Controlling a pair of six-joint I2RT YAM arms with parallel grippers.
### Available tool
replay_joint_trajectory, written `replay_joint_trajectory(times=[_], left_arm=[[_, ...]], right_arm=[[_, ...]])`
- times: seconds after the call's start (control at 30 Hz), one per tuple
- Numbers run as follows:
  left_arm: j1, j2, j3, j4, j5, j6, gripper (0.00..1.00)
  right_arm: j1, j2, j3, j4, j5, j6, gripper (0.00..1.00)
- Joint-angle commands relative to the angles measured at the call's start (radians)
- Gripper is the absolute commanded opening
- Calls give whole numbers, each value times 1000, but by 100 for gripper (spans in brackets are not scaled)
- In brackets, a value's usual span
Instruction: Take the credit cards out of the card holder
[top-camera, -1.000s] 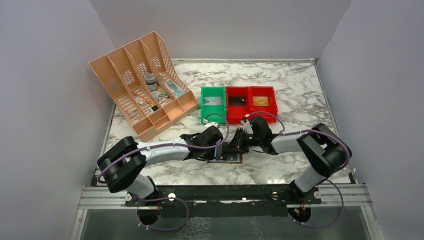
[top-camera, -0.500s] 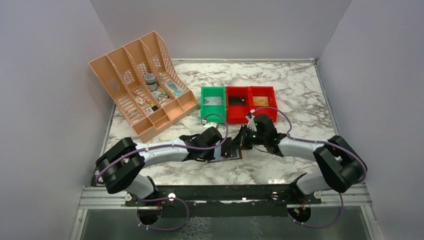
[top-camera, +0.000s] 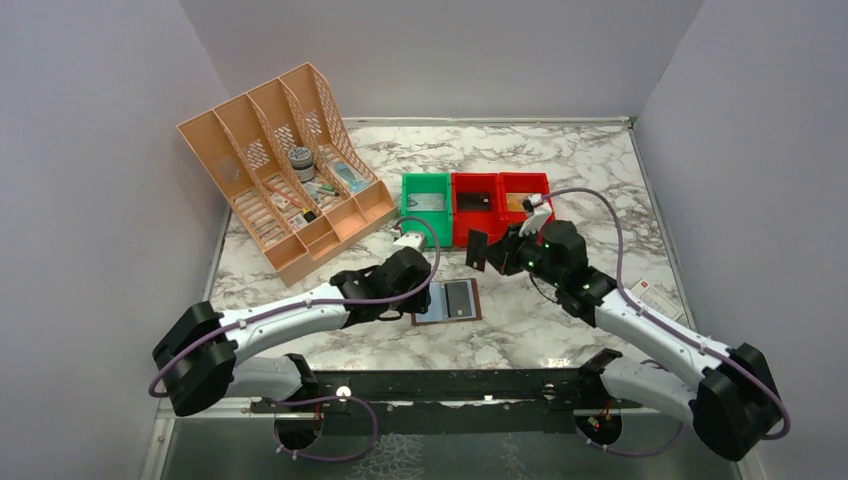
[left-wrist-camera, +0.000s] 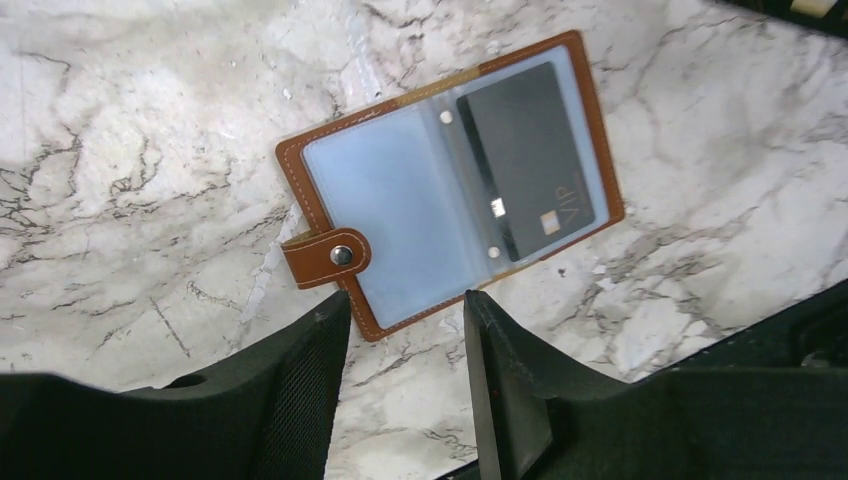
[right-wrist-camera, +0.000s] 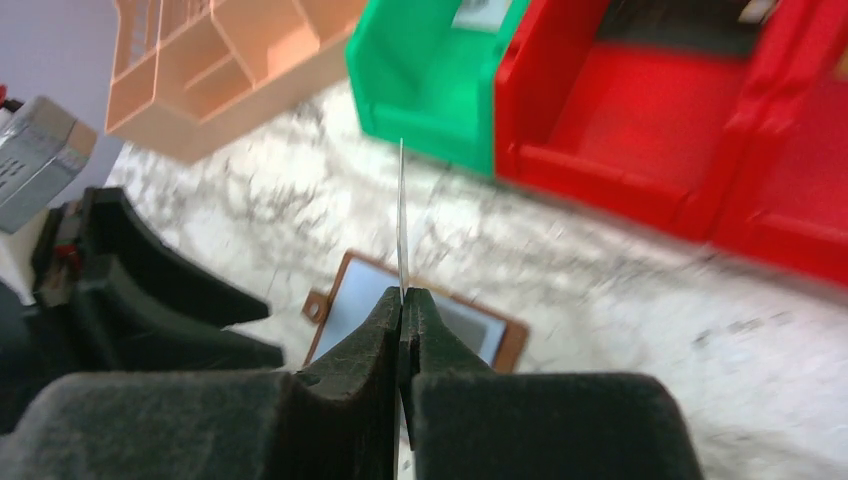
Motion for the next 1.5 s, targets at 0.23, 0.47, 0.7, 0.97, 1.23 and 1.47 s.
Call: replay_joint_trajectory(times=[0.23,0.47,0.7,0.97,1.23,1.47], left_arm=[[113,-119,71,-136,-87,179,77],[310,-194,189,-262,25,269,98],[406,-201,176,-298,-67,335,99],[409,-223,101,-279,-196,339,99],[409,-270,91,-277,-261,333,99],[409,-254,93,-278,-252,336,99]], right_arm=[[-137,38,164,-58,243,-249,1],[-263,164,263,-7,28,-291,1],[-253,306,338,83,-140,-543,1],[-133,472,448,16,34,-1031,1],[-105,648,551,-12,177,-1341,1],[-106,740,614,-20,194,-1447,1]])
